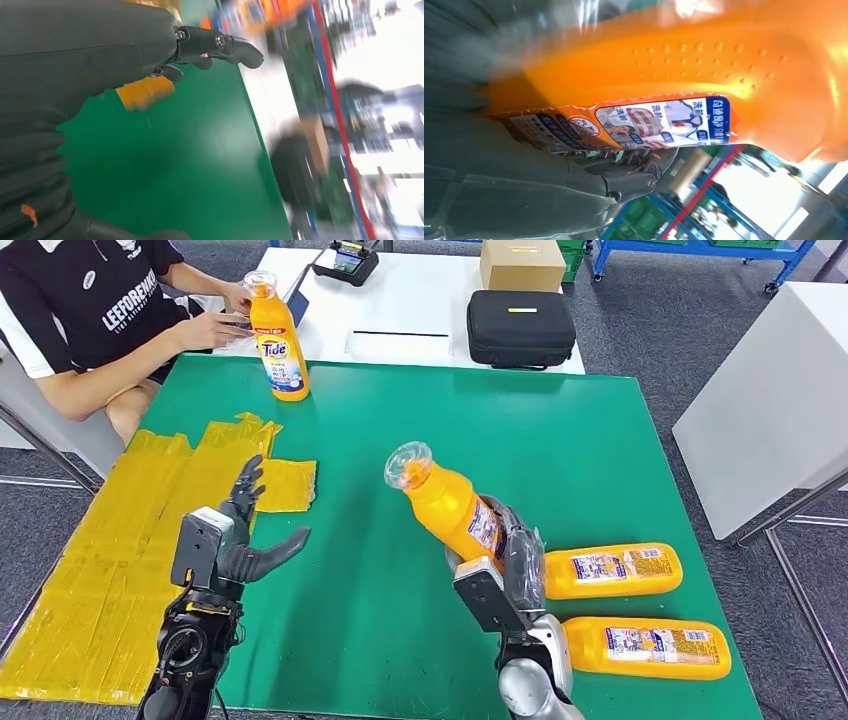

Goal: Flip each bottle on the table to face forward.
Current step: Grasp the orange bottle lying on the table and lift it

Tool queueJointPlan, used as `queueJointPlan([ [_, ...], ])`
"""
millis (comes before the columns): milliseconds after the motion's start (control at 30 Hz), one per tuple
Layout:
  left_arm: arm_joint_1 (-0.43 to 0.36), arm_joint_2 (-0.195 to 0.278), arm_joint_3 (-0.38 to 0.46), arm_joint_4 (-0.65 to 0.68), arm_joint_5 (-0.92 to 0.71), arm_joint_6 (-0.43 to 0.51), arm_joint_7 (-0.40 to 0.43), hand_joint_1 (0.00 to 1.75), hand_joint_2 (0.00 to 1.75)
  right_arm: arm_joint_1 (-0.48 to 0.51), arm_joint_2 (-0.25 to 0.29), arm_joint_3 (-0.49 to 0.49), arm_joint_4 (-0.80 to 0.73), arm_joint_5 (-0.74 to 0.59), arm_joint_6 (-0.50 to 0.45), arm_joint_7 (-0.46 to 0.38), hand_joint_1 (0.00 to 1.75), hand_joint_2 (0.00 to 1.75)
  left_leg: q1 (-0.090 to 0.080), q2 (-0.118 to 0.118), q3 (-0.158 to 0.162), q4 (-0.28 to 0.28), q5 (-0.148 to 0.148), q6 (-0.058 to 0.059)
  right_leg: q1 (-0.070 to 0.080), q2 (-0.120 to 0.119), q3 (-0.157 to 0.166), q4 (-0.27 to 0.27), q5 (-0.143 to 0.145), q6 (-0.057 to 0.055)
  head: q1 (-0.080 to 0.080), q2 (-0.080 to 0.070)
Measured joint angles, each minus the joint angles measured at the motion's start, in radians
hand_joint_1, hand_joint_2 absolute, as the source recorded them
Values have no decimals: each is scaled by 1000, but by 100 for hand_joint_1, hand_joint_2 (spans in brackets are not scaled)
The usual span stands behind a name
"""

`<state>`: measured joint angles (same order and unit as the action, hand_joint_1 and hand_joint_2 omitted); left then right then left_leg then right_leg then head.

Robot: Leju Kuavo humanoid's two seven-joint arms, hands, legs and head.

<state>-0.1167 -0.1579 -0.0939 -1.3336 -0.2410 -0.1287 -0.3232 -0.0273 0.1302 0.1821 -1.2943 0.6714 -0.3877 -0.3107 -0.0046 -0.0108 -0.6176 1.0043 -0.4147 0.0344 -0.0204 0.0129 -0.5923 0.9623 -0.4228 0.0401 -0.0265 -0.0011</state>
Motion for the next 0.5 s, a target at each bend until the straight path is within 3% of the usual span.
queueJointPlan([
  [233, -25, 23, -81, -33, 106, -167, 18, 0, 175, -47, 24, 0, 6, -164, 23, -121, 175, 175, 0, 0, 0, 0, 0, 0, 0, 0, 0, 0, 0, 0, 0, 0],
  [500, -47, 45, -174, -65, 131, -202, 19, 0, 175, -86, 37, 27, 33, -290, 81, -185, 175, 175, 0, 0, -1, 0, 0, 0, 0, 0, 0, 0, 0, 0, 0, 0],
])
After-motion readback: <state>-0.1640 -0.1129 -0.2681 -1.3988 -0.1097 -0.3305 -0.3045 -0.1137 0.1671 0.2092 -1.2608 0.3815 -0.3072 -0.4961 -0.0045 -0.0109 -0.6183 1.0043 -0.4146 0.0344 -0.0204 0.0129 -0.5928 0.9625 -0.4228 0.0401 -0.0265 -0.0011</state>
